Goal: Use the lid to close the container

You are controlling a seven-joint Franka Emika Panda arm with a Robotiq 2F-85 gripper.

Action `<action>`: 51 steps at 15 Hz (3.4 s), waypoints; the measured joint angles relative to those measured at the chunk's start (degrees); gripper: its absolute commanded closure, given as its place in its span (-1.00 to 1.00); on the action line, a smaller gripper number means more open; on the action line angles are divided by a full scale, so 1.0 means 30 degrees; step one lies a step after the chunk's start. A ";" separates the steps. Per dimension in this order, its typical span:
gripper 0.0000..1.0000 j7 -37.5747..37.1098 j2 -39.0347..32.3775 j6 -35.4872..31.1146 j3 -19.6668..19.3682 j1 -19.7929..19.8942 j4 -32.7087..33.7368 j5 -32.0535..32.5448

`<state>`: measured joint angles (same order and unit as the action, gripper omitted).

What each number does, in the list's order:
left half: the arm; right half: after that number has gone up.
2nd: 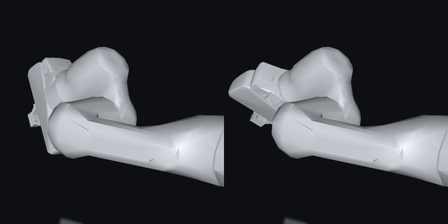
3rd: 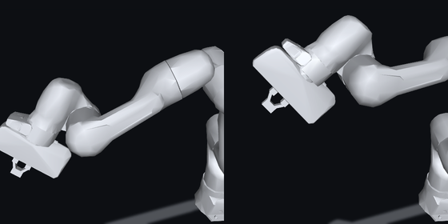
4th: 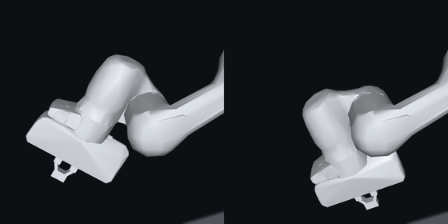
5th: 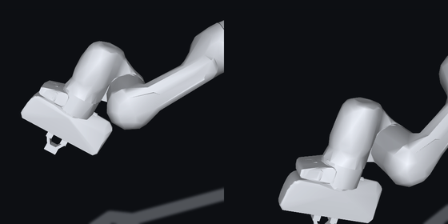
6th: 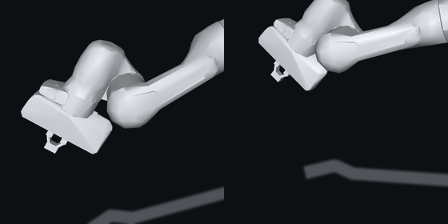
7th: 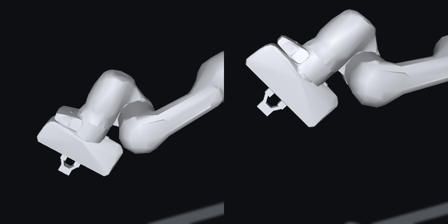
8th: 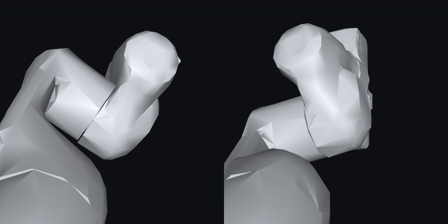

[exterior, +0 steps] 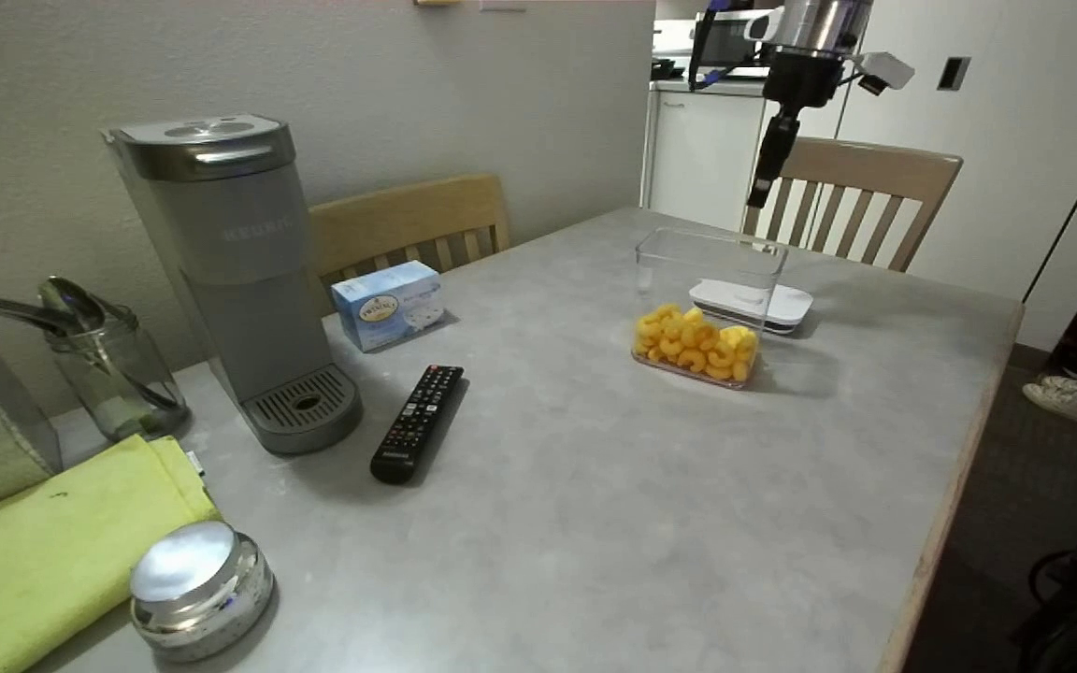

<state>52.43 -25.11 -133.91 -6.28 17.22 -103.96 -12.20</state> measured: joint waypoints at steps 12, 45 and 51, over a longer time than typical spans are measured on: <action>-1.00 -0.0289 -0.2073 -0.1555 0.0068 0.0747 0.0058 0.0751; -1.00 -0.5640 -0.4352 -0.0860 0.1166 0.0726 0.1111 0.3330; -1.00 -0.5637 -0.4875 -0.0899 0.1165 0.0732 0.1564 0.3423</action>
<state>35.52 -39.73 -136.61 -2.78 19.41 -99.27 -1.93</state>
